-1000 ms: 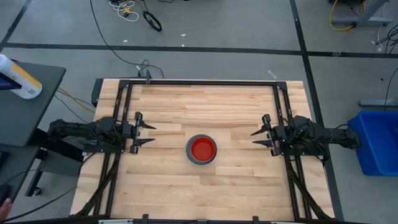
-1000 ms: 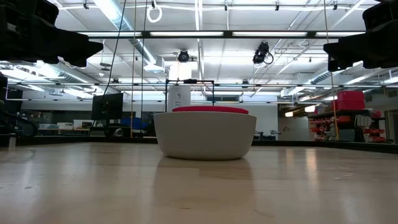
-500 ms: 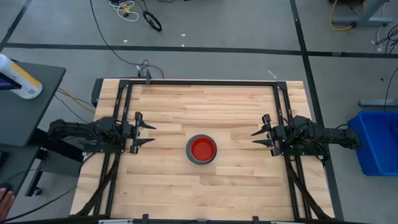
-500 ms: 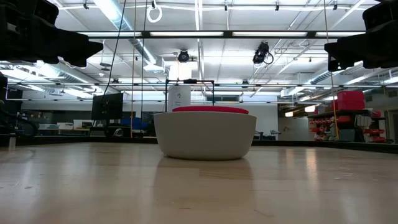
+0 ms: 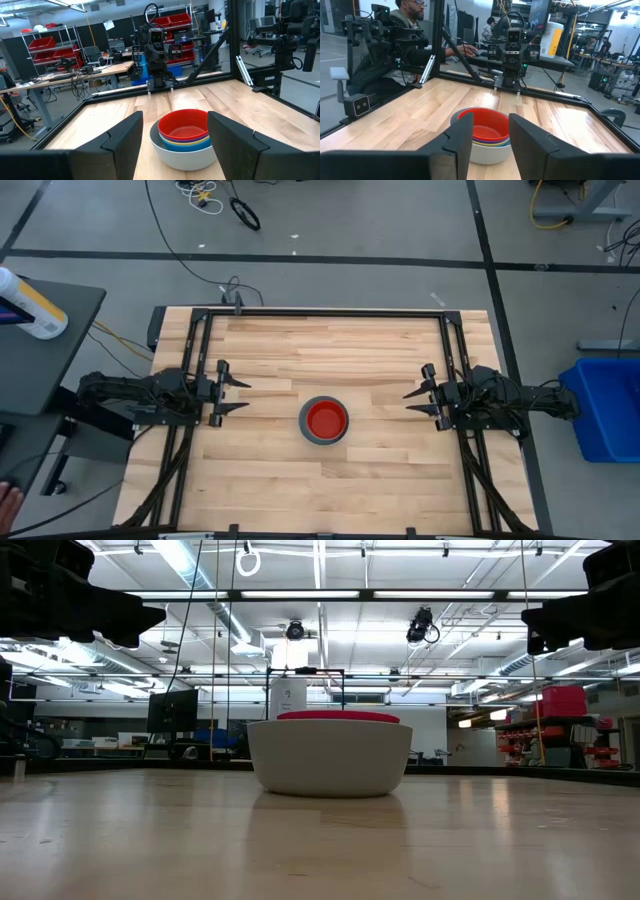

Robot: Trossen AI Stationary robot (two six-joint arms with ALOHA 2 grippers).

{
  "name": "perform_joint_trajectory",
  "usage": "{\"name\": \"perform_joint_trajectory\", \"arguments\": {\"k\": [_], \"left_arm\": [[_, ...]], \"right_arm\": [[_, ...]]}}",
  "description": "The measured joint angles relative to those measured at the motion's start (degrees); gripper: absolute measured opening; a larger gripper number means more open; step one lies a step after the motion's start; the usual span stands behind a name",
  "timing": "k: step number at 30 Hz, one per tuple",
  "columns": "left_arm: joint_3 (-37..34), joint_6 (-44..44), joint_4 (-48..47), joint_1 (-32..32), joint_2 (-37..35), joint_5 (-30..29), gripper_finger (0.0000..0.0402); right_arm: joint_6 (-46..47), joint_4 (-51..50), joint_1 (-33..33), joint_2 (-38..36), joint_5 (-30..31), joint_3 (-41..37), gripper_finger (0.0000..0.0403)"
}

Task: Nest bowls inside each other
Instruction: Return to Home Position

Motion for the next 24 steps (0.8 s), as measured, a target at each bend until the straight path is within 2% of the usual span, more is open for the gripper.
{"name": "perform_joint_trajectory", "arguments": {"k": [24], "left_arm": [[-0.02,0.0,0.0,0.0,0.0,0.02,0.0228]], "right_arm": [[-0.01,0.0,-0.01,0.0,0.0,0.0,0.0182]]}}
